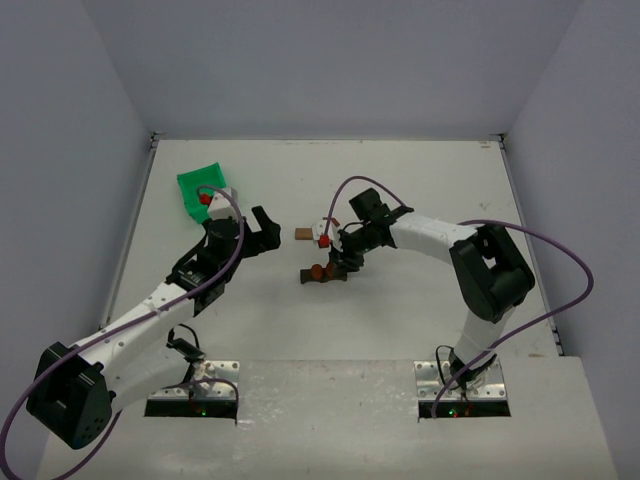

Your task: Build the wood block tower

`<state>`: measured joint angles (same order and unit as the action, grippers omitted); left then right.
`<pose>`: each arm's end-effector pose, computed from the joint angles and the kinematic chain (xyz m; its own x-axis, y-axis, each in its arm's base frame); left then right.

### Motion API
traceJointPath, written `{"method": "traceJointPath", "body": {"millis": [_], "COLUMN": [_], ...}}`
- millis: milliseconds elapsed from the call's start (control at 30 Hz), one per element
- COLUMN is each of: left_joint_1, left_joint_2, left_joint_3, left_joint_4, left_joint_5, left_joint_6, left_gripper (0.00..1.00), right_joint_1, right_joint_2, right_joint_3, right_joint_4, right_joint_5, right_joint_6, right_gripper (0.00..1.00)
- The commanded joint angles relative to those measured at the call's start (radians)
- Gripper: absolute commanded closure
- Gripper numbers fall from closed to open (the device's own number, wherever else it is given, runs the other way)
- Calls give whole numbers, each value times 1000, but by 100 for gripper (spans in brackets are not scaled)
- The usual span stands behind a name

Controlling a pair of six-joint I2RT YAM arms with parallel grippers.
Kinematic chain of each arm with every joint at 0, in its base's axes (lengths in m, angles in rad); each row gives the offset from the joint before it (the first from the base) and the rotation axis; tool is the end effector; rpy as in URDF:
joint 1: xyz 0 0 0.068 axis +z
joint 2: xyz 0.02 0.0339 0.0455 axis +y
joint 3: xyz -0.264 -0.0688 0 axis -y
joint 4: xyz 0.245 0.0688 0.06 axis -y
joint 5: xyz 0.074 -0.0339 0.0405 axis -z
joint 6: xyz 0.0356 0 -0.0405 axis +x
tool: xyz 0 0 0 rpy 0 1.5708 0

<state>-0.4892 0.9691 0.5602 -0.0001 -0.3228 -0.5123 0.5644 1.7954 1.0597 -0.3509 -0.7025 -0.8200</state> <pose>0.1978 -0.0925 0.2459 -0.3985 -0.3145 -0.8616 -0.0076 0.9405 -0.3398 0.2815 0.2055 0.1614 -0.0259 -0.6768 -0.7357 -0.9986 -0.0160 0.0498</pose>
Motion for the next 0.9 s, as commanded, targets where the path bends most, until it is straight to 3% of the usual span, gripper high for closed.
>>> {"method": "traceJointPath", "body": {"millis": [0, 867], "left_joint_1": [11, 11], "left_joint_2": [-9, -3], "left_joint_3": [13, 17], "left_joint_4": [57, 60], "left_joint_5": [21, 54], "left_joint_6": [16, 23], "left_gripper": [0, 0], "right_joint_1": [-6, -4], "right_joint_2": [0, 22], "right_joint_3": [42, 73], "right_joint_4": [28, -14], "right_joint_5": [-15, -24], "right_joint_6": [17, 32], "right_gripper": [88, 82]}}
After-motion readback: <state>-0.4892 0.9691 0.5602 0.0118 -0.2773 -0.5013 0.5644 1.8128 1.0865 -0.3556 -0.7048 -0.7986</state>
